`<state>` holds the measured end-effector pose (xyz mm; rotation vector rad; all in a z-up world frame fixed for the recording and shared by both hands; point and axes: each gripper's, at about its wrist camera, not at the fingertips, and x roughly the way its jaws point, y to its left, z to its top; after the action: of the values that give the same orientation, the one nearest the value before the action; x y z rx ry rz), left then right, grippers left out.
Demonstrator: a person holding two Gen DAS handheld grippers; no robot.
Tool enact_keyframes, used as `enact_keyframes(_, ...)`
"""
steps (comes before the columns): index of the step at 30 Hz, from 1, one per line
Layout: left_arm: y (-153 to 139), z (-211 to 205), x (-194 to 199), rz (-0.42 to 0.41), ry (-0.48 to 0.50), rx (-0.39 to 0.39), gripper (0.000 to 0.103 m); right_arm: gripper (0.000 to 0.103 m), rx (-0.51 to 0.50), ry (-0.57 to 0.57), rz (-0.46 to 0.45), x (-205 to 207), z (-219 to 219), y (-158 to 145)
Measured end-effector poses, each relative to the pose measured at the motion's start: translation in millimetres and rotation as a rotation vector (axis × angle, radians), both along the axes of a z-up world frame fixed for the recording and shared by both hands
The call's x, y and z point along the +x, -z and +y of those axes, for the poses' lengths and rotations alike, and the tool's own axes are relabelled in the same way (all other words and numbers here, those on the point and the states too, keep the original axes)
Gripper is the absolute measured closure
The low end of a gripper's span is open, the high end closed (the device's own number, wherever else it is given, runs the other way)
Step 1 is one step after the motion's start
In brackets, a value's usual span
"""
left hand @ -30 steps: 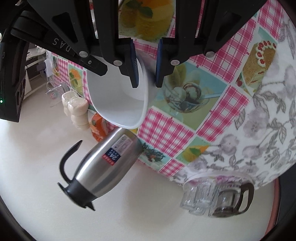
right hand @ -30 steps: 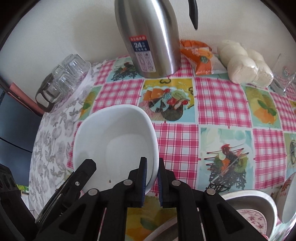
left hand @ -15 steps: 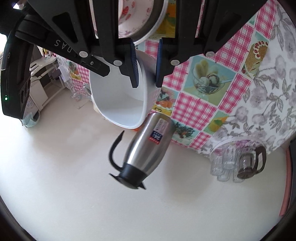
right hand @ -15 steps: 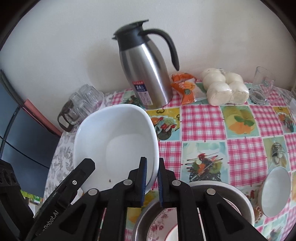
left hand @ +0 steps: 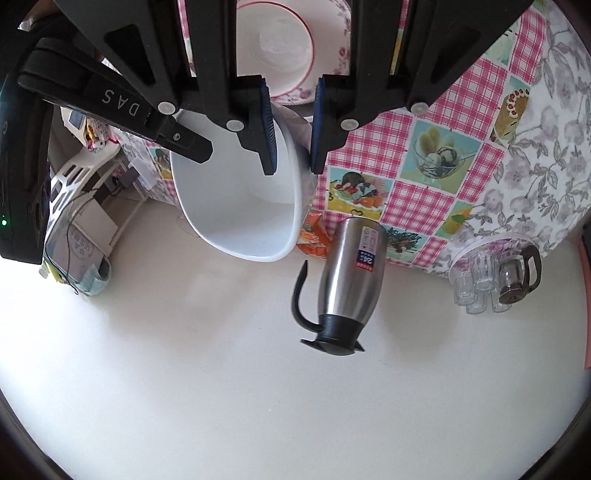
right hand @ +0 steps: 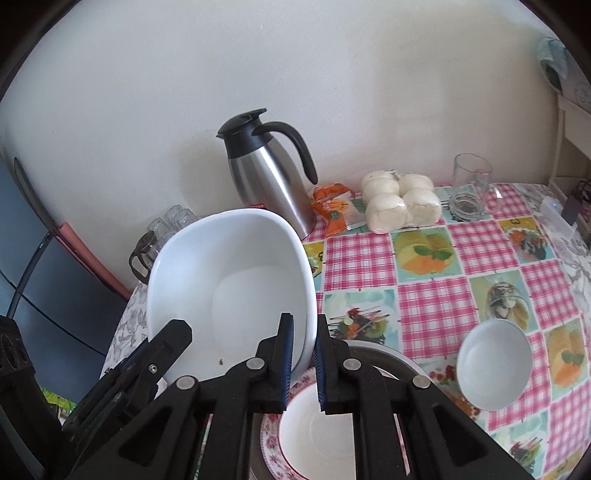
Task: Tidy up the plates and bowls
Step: 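Lift the square bowl with both tools and carry it over the stack, then lower the square bowl into the strawberry bowl with both tools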
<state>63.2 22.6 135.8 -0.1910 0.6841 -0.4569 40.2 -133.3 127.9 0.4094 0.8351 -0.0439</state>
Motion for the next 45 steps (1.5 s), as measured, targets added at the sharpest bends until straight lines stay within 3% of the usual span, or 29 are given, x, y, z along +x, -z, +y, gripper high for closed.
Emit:
enact_keyframes(7, -8.5, -13.2, -28.4, -0.04, 0.032, 0.008, 0.084, 0.091, 0.014, 0.03, -0.045, -36.8, -17.6, -4.7)
enact_keyframes(17, 9.0, -21.0, -54.2, -0.03, 0.043, 0.064, 0.084, 0.091, 0.055, 0.039, -0.042, -66.7, -28.4, 15.1)
enact_keyframes(29, 24.2, -24.2, -52.2, 0.027, 0.037, 0.098, 0.084, 0.091, 0.024, 0.024, -0.001, -71.6, -25.8, 33.1)
enact_keyframes(45, 57.0, -24.4, -33.9, 0.19, 0.033, 0.121, 0.084, 0.089, 0.017, -0.01, 0.111, -58.5, -23.9, 64.6)
